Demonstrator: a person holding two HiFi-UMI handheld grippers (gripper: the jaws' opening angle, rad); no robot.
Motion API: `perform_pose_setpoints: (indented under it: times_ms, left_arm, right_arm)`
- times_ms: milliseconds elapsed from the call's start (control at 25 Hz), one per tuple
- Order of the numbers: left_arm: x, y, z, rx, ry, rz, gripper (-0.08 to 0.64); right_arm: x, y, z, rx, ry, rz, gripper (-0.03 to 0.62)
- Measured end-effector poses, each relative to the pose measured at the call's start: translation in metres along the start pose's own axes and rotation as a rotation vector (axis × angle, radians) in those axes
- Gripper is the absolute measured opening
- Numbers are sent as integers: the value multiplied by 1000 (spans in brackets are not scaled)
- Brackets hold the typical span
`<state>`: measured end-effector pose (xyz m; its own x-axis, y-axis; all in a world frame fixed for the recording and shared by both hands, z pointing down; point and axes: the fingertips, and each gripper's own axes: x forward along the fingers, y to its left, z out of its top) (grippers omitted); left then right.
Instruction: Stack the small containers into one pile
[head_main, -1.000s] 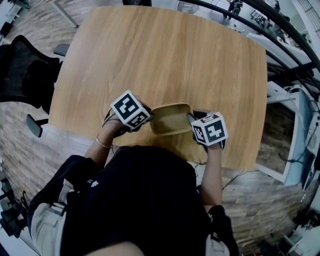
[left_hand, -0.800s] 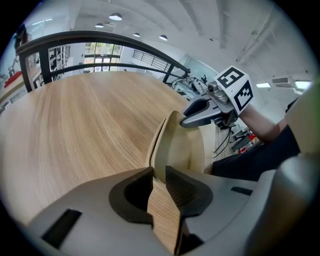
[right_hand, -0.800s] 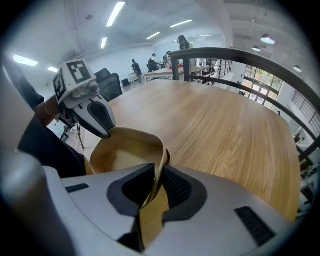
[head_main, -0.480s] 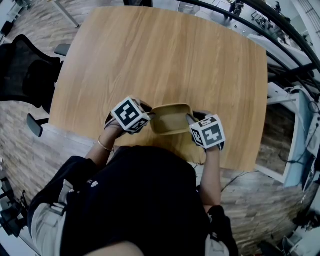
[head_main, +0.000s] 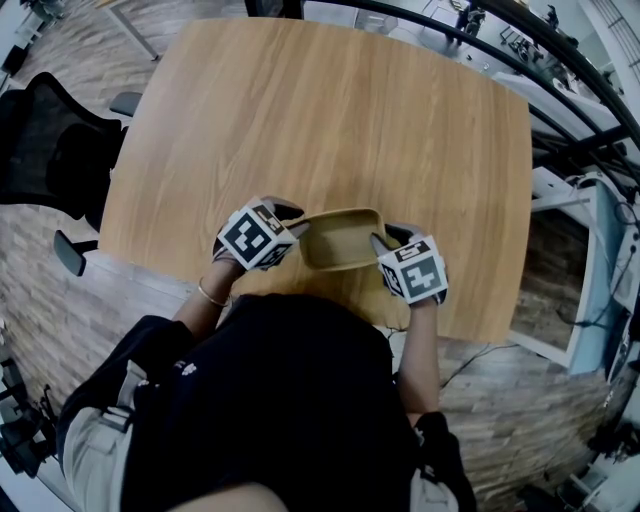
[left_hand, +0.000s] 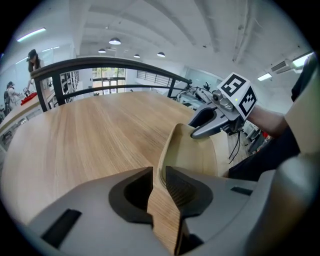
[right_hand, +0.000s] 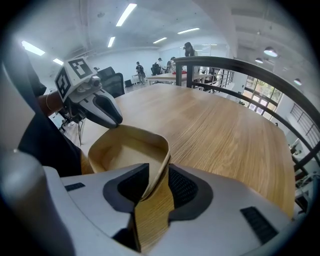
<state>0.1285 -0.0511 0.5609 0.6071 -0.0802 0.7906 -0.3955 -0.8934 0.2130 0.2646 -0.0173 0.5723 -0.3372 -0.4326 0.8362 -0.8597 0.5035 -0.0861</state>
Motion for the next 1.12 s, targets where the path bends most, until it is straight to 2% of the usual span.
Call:
perform_pose_setpoints:
  times_ms: [40,200,360,480,640,920,1120]
  left_arm:
    - [-2,2,1,-7,-15,10,86]
    - [-13,8,7,-43,-81,42,86]
    - [-30,13,20,-53,-170,87,84]
    - [-39,13,29,-27,-225,125,81]
    - [-48,1,37,-38,-302,106,48]
    - [-49,-22,33,-4,-297,82,37]
    - [-62,-33,42,29,-349,83,37]
  right_arm:
    - [0,-1,-1,1,-1,-7,132]
    - [-6,-7,0,13,-31,-30,135]
    - [-19,-12,17,46,-137,-64,132]
    - [-31,-13,29,68,-226,-92,52]
    - [-49,-8,37,121,-335,-93,40]
    - [-78,13,47,177,-482,-16,34]
    - [-100,19,59,216,-601,-27,34]
